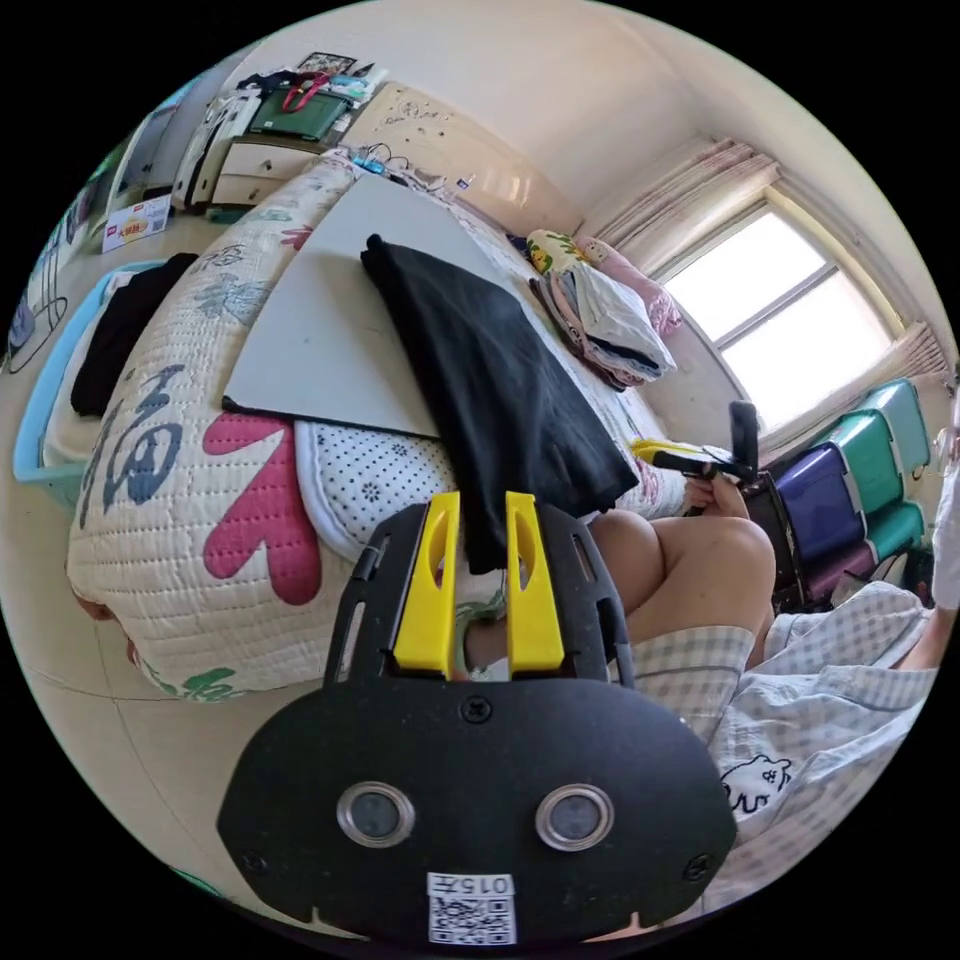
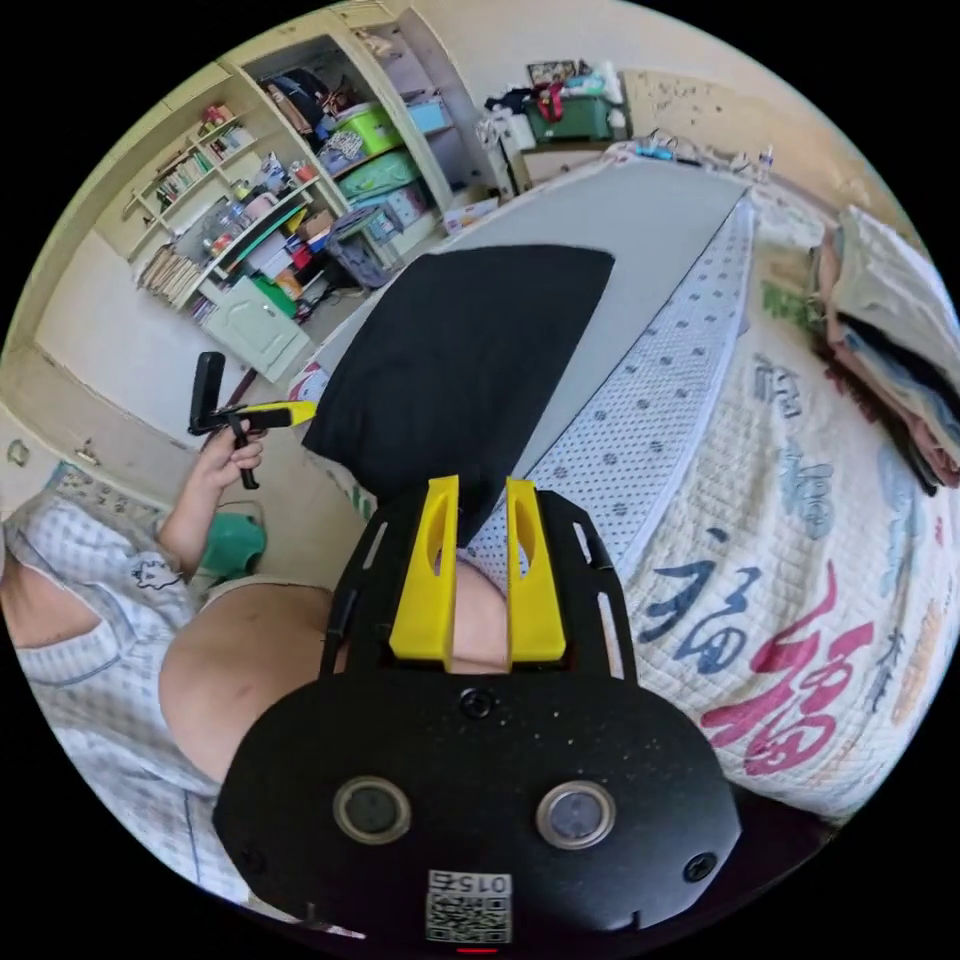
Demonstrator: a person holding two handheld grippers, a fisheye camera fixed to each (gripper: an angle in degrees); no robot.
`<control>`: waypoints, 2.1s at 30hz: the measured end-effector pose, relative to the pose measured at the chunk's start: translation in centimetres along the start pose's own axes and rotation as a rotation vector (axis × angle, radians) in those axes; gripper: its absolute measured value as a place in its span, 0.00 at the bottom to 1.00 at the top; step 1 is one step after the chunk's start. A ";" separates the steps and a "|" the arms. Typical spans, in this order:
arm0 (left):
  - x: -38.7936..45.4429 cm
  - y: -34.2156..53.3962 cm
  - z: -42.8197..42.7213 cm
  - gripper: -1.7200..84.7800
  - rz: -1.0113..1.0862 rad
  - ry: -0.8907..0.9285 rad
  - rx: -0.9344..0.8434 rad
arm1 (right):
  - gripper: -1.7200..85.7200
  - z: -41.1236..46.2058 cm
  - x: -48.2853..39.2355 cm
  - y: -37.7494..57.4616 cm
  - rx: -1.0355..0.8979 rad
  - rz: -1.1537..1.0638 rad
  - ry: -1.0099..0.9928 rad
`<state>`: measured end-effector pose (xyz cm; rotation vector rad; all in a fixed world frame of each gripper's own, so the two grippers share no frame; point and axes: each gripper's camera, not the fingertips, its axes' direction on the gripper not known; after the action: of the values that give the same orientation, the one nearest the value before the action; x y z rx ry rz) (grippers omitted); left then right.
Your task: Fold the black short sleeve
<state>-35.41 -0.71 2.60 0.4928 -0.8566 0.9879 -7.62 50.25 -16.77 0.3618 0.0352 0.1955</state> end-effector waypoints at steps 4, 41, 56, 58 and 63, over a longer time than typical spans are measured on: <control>0.1 1.1 1.9 0.11 0.034 -0.074 -0.015 | 0.14 1.9 1.0 -0.3 -0.096 -0.022 -0.041; 7.3 7.4 0.3 0.12 -0.232 0.113 0.563 | 0.03 7.9 2.7 8.5 0.101 0.138 0.123; 11.9 11.8 -0.3 0.13 -0.048 0.100 0.696 | 0.03 9.2 1.9 11.3 0.211 0.187 0.073; 11.9 12.3 -0.5 0.13 -0.057 0.100 0.714 | 0.03 9.4 1.5 11.4 0.217 0.187 0.081; 11.8 13.1 -1.0 0.13 -0.053 0.133 0.719 | 0.03 10.2 0.9 11.4 0.219 0.198 0.080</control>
<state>-43.23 12.47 11.45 1.0387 -0.3439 1.2567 -8.08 57.36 -3.18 0.5763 0.1001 0.4043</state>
